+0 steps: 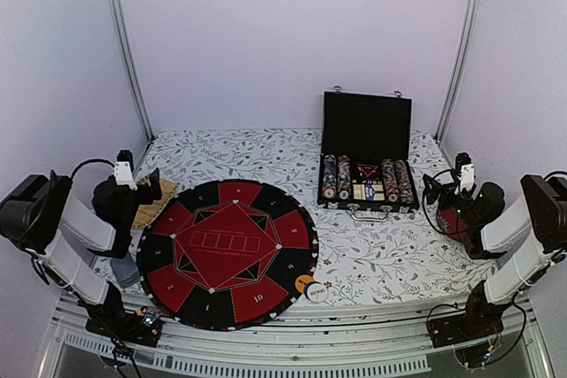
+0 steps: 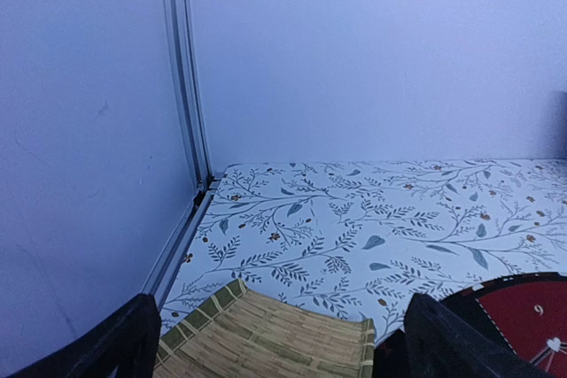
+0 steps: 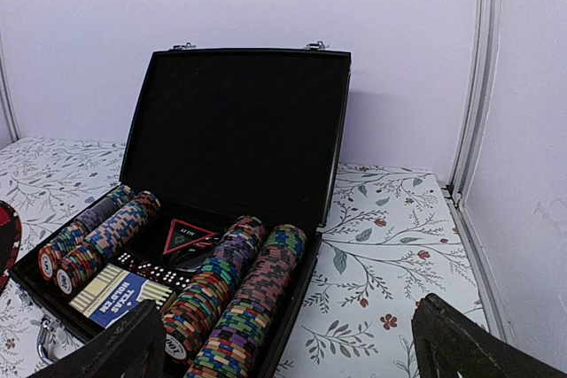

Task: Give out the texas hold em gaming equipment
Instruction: Pick up the dealer button from the big blind area.

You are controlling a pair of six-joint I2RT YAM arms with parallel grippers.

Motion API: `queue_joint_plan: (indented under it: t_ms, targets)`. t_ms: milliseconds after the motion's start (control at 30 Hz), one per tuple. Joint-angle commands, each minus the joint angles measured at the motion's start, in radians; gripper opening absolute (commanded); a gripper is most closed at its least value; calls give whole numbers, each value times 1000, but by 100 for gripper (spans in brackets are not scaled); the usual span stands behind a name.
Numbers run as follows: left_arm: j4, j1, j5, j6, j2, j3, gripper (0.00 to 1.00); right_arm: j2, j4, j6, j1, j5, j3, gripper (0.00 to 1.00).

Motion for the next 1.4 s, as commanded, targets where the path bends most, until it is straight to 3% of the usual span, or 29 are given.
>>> queue_joint_plan:
  t_ms: [0, 167, 233, 267, 400, 433, 500, 600, 700, 800, 933, 1200, 1367]
  targets:
    - [-9, -2, 10, 12, 2, 14, 98, 6, 24, -5, -4, -9, 13, 99]
    - [-68, -7, -32, 6, -43, 36, 98, 7, 23, -4, -5, -9, 14, 99]
    - [-251, -6, -94, -23, -136, 100, 98, -14, 34, 0, -5, 1, 5, 99]
    - [-370, -7, -121, -38, -180, 138, 98, -54, -8, 9, -5, 19, 3, 99]
    - [-579, -19, -95, -200, -339, 241, 98, -287, -257, 63, -5, 80, 56, 99]
    - [-648, -28, -67, -253, -371, 278, 98, -332, -287, 108, -6, 48, 73, 99]
    - [-770, -78, -11, -346, -418, 352, 98, -381, -385, 203, -4, -167, 164, 99]
    - [-975, -180, 99, -406, -440, 495, 98, -370, -598, 342, 27, -356, 317, 99]
    - [-1216, -299, 206, -391, -433, 638, 98, -368, -837, 352, 177, -352, 425, 100]
    - [-1485, -407, 305, -312, -416, 763, 98, -352, -1207, 231, 422, -164, 556, 97]
    - [-1696, -521, 290, -259, -417, 828, 98, -275, -1562, 179, 696, 33, 698, 92]
    - [-1768, -552, 154, -154, -420, 795, 98, -5, -1960, 285, 1123, 256, 882, 90]
    - [-1682, -553, 127, -106, -420, 783, 98, 143, -2045, 323, 1243, 219, 954, 96]
